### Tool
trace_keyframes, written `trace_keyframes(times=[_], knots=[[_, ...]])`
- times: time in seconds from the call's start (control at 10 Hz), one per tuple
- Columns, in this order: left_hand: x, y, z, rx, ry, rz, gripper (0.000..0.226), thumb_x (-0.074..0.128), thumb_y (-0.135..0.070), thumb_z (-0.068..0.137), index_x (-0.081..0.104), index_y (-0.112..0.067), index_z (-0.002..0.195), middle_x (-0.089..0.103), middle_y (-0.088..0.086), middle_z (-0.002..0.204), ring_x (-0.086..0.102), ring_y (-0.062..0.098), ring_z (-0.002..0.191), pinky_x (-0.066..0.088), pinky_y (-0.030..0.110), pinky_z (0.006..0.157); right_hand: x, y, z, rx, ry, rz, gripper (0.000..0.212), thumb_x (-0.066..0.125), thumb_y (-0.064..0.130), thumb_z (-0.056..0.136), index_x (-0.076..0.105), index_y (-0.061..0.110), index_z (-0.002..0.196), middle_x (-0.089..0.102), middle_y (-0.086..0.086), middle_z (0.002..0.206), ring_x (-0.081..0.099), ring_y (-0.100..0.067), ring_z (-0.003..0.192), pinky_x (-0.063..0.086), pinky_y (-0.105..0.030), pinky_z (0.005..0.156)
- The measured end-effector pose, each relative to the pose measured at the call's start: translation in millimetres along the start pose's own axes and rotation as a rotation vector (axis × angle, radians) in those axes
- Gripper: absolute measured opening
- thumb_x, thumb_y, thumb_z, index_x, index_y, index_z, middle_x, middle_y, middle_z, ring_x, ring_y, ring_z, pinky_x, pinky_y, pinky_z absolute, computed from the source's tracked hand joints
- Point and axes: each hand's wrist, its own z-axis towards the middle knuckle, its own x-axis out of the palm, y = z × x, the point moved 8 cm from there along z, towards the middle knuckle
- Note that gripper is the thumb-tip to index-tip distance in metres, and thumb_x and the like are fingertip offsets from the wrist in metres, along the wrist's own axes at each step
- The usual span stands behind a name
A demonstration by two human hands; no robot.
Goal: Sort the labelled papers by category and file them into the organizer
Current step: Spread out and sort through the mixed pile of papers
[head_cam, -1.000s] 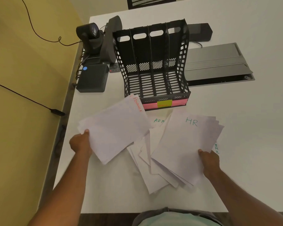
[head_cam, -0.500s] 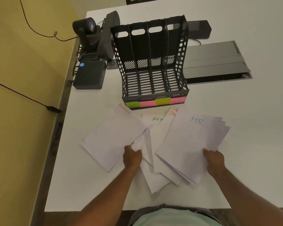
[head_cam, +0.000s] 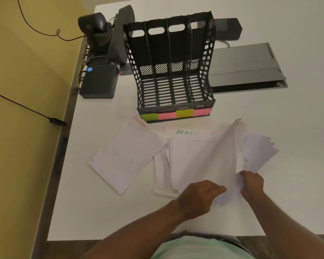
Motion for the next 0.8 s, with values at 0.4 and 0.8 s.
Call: trace_keyframes(times=[0.4,0.8], knots=[[-84.6,164.8,-59.8,-1.231,-0.267,-0.209,0.045,0.04,-0.048,0.097,0.063,-0.018,0.073,0.067,0.001,0.084,0.064,0.022,0.084,0.052,0.034,0.075,-1.3,3.9,-8.5,-0.065,-0.049,-0.264,0.032,0.058,0.01,0.09,0.06,-0.008,0.115,0.054,-0.007,0.072,0.054,-0.026,0.079,0.046,-0.037,0.072],[-76.7,182.6,-79.0,-1.494,-0.253,-0.333,0.017,0.062,-0.026,0.069,0.064,-0.011,0.075,0.07,0.004,0.085,0.066,0.027,0.082,0.054,0.037,0.071,0.8,2.1,-17.2,-0.087,-0.054,-0.124,0.037,0.058,0.002,0.087,0.061,-0.001,0.124,0.062,-0.01,0.108,0.057,-0.026,0.091,0.043,-0.032,0.081]])
